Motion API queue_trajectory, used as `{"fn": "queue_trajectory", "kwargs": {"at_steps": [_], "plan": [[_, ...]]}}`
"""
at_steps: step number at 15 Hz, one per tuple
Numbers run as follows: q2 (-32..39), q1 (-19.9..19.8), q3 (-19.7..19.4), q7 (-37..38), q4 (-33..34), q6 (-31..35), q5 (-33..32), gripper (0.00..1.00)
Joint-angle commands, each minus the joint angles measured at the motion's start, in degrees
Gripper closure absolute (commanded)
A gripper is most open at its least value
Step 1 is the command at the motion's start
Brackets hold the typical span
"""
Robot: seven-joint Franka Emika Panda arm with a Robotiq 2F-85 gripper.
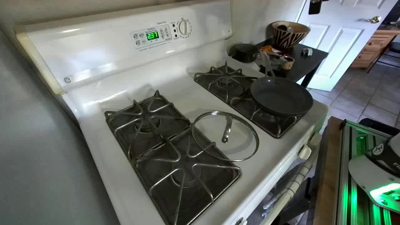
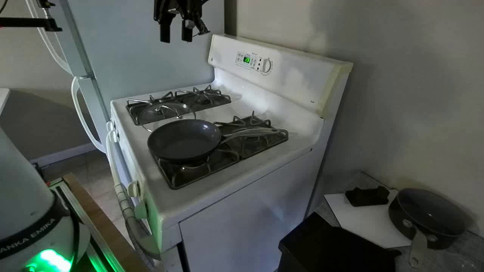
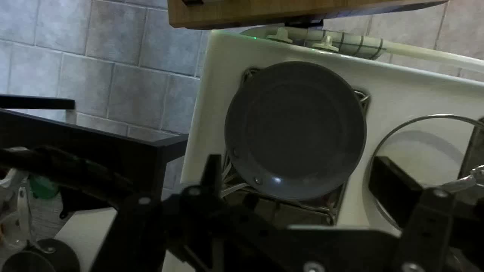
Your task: Put the glass lid on the pan
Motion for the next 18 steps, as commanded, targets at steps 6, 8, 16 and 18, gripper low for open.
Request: {"fn": "queue_trajectory", "kwargs": {"at_steps": [6,8,16,18], "plan": [[0.08,0.82,-0.64,0.25,0.18,-0.2,-0.19,0.0],[-1.21,1.26,0.3,4.09,-3.19,3.05,1.87,0.0],[-4.02,3.38,5.18,23.0,-17.93,28.34,17.17,0.0],[-2.93,3.77,7.33,27.22,-20.29,34.75,18.29,0.0]]}}
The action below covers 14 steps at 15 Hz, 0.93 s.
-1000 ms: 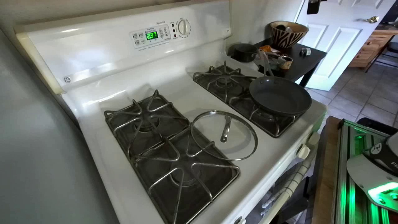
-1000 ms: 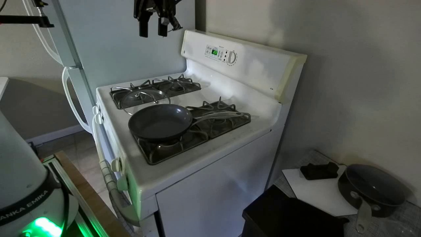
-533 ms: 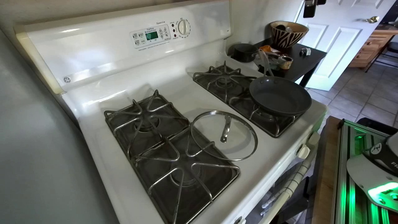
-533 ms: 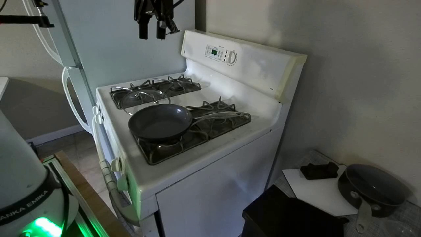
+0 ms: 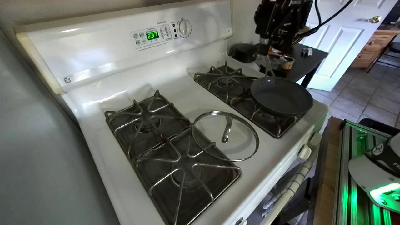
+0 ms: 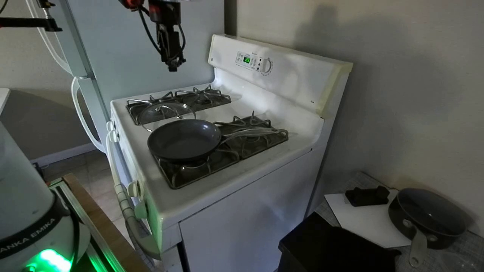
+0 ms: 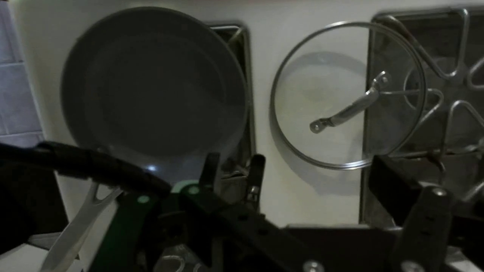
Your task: Put the glass lid on the pan
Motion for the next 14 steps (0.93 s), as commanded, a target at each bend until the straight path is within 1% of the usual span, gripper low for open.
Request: {"fn": "queue_trajectory", "kwargs": {"at_steps": [1,5,7,11,14], "plan": [[-0.79,0.56,3.68,8.69,-6.27,10.83,2.79,0.0],[2.81,0.86,8.31,18.63,-8.64,17.4,0.82,0.0],[4.82,1.29,9.88,22.74,-8.81,19.04,-0.06,0.0],[9.52,1.68,10.84,26.75,-7.79,22.45,-2.46,0.0],[12.31,2.29,10.39,26.97,-7.49,24.27,-3.81,0.0]]}}
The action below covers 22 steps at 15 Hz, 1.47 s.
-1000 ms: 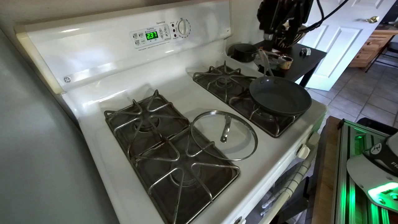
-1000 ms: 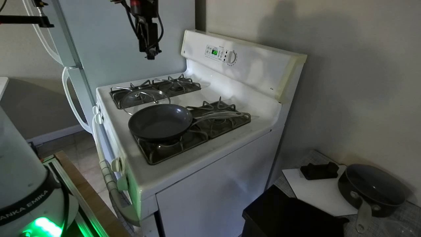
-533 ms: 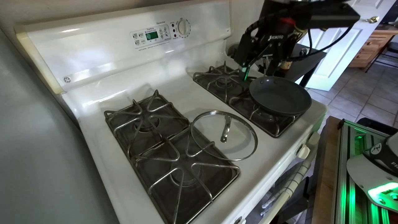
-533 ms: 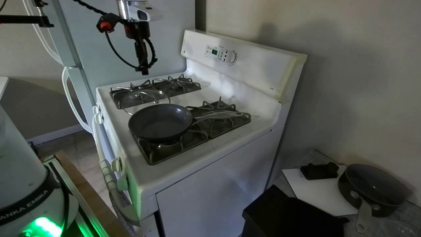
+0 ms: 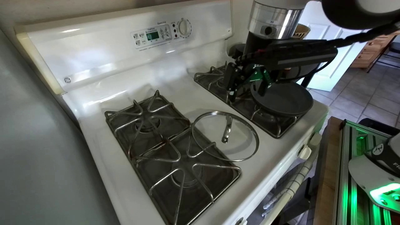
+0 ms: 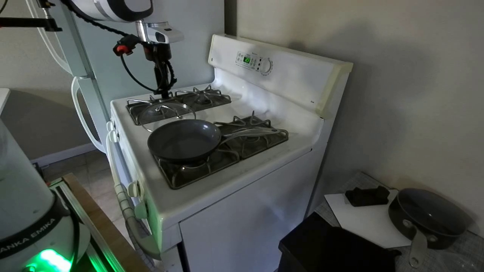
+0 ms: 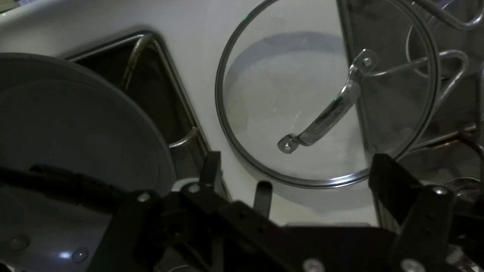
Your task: Put the glass lid on the pan
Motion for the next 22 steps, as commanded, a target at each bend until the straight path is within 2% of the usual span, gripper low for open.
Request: {"fn": "queue_trajectory", "kwargs": {"at_steps": [1,7,11,12,13,15,16,17,19,20,21,22], "plan": [[4.54,1.18,-0.49,2.67,0.88,2.93,-2.56,0.0],[10.15,2.66,-1.22,2.59,3.13,3.24,-3.35,0.0],[13.28,3.95,-2.29,2.26,4.99,3.33,-1.54,0.0],[13.9,4.21,-2.61,2.47,5.38,3.49,-1.25,0.01],[14.57,4.43,-2.94,2.27,5.7,3.33,-0.63,0.1],[15.71,4.84,-3.55,2.51,6.42,3.55,0.33,0.11],[16.22,5.08,-3.87,2.46,6.74,3.69,1.22,0.11],[16.7,5.31,-4.11,2.46,7.09,3.73,1.87,0.07],[17.67,5.75,-4.47,2.66,7.85,4.01,2.96,0.07],[18.18,5.94,-4.6,2.59,8.28,4.13,3.6,0.14],[18.56,6.13,-4.74,2.84,8.64,4.22,4.02,0.15],[18.99,6.35,-4.89,3.14,9.04,4.2,4.38,0.25]]}}
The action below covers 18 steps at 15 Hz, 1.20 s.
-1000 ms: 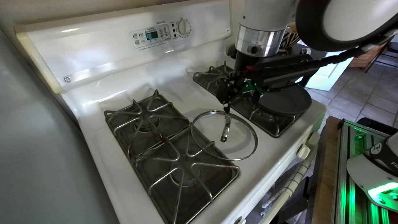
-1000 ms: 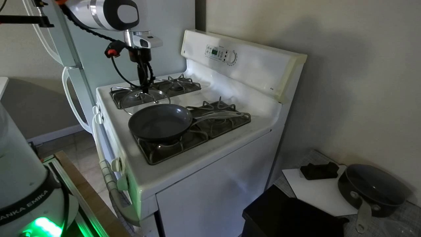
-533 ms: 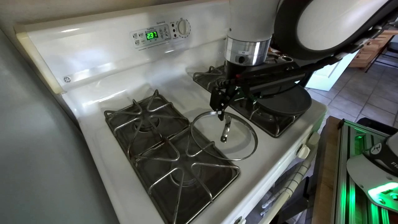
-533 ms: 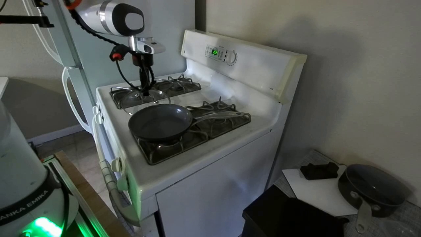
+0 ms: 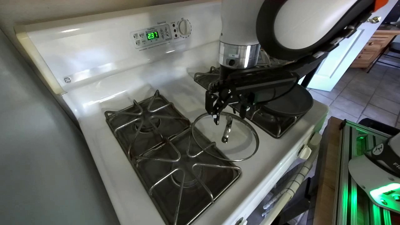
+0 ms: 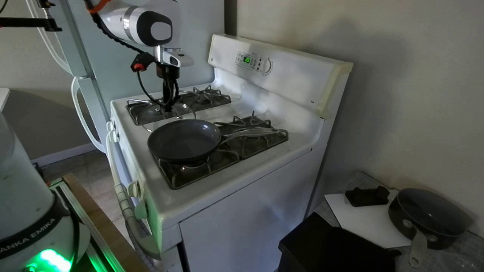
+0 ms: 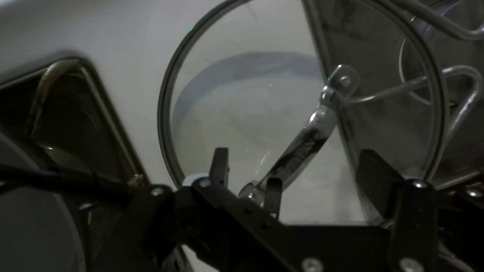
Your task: Put the glass lid on the pan
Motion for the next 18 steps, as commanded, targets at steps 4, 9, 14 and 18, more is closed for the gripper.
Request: {"fn": "queue_trajectory", "kwargs": {"at_steps": [4,9,14,18], "plan": [[3.58,2.45,-1.54,3.47,2.37,2.32,2.3,0.34],[4.4,2.9,-2.06,4.4,2.9,2.48,2.5,0.67],[4.52,2.94,-2.63,4.71,2.72,2.44,2.53,0.7],[4.53,2.97,-2.77,4.88,2.8,2.4,2.45,0.67]]}}
